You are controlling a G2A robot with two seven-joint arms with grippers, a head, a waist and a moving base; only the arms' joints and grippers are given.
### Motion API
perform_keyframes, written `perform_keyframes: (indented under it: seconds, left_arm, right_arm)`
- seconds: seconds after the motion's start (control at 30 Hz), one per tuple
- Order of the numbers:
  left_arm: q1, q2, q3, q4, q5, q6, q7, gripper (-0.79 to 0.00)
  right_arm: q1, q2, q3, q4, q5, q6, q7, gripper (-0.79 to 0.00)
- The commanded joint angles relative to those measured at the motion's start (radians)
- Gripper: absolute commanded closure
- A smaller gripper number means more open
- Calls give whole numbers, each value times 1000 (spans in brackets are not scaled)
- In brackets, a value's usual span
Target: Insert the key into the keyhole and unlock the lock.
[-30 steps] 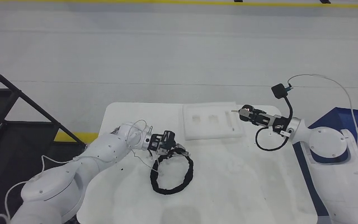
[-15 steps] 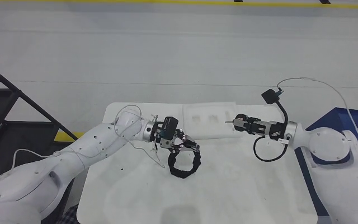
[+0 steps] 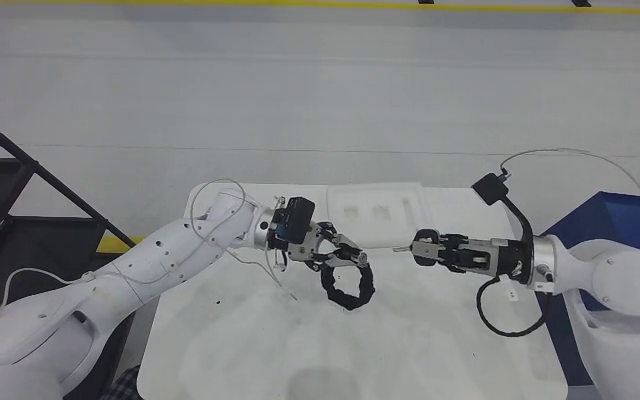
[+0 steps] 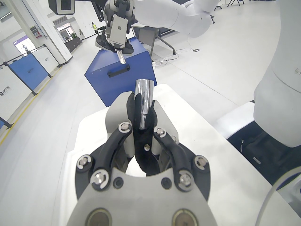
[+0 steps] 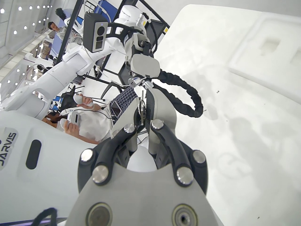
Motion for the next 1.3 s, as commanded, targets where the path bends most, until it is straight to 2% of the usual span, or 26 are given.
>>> perform_keyframes:
  seconds: [0.0, 0.17, 0.7, 0.77, 1.03, 1.27]
  left_arm:
    - [5, -9, -3, 10, -5, 9, 9, 0]
    - [13, -37, -7, 48, 1, 37, 37, 0]
    - [13, -37, -7, 48, 1, 37, 37, 0]
    - [13, -37, -7, 48, 1, 37, 37, 0]
    - [87, -53, -65, 23, -73, 215, -144, 0]
    - [129, -91, -84, 4, -70, 323, -180, 0]
  right_arm:
    - [-4, 2, 0, -6, 5, 3, -5, 0]
    - [-11, 5, -4, -8, 7, 4, -40, 0]
    - [-11, 5, -4, -8, 7, 4, -40, 0]
    - [-24, 5, -7, 3, -14, 18, -68, 0]
    - [-28, 19, -16, -104, -184, 171, -100, 0]
    - [-44, 28, -26, -221, -296, 324, -123, 0]
